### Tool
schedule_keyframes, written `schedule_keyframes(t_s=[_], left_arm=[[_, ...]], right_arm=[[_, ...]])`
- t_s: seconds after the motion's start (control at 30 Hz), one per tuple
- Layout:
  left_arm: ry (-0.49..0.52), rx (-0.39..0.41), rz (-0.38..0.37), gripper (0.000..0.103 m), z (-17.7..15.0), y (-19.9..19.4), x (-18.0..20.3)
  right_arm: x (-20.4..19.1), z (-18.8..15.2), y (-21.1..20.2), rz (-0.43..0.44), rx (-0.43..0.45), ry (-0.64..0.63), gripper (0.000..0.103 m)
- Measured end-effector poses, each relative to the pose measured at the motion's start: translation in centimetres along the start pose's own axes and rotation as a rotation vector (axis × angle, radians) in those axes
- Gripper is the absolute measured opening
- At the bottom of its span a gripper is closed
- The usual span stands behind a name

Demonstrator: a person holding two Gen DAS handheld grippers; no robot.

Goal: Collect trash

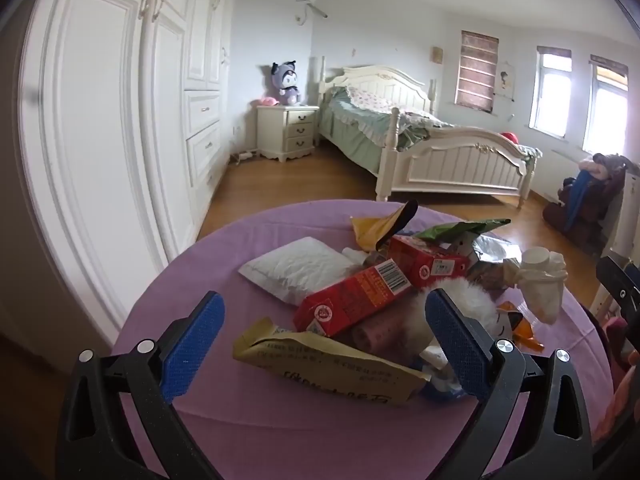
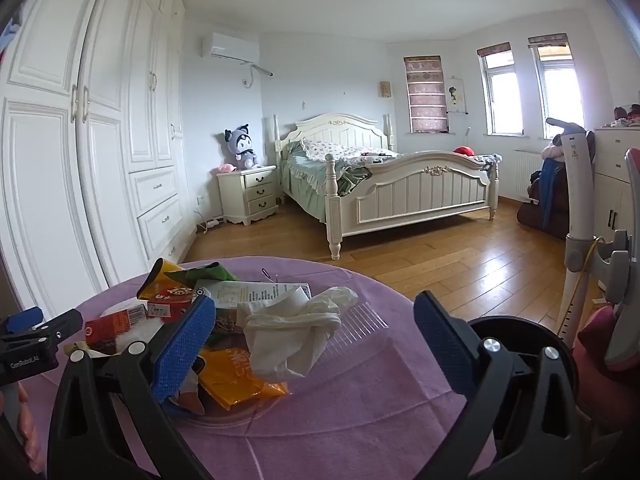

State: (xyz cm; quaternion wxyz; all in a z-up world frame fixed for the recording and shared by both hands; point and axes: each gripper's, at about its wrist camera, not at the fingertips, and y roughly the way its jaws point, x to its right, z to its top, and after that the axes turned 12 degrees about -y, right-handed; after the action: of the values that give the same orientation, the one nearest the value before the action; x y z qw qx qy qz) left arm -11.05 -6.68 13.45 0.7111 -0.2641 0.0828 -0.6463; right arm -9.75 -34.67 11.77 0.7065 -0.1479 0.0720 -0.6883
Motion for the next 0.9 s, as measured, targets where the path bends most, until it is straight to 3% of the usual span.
schedule_keyframes(t_s=[0.43, 0.9], left_arm=[[-0.002, -0.011, -0.018, 0.099, 3.5, 4.4, -3.6], [-0.001, -0.013, -0.02, 0.099, 3.1, 5.0, -3.6]], right_arm=[[0.1, -0.2, -0.4, -0.001, 0.001, -0.002, 0.098], [0.2, 0.1, -0.2, -0.003, 0.0, 0.004, 0.098]])
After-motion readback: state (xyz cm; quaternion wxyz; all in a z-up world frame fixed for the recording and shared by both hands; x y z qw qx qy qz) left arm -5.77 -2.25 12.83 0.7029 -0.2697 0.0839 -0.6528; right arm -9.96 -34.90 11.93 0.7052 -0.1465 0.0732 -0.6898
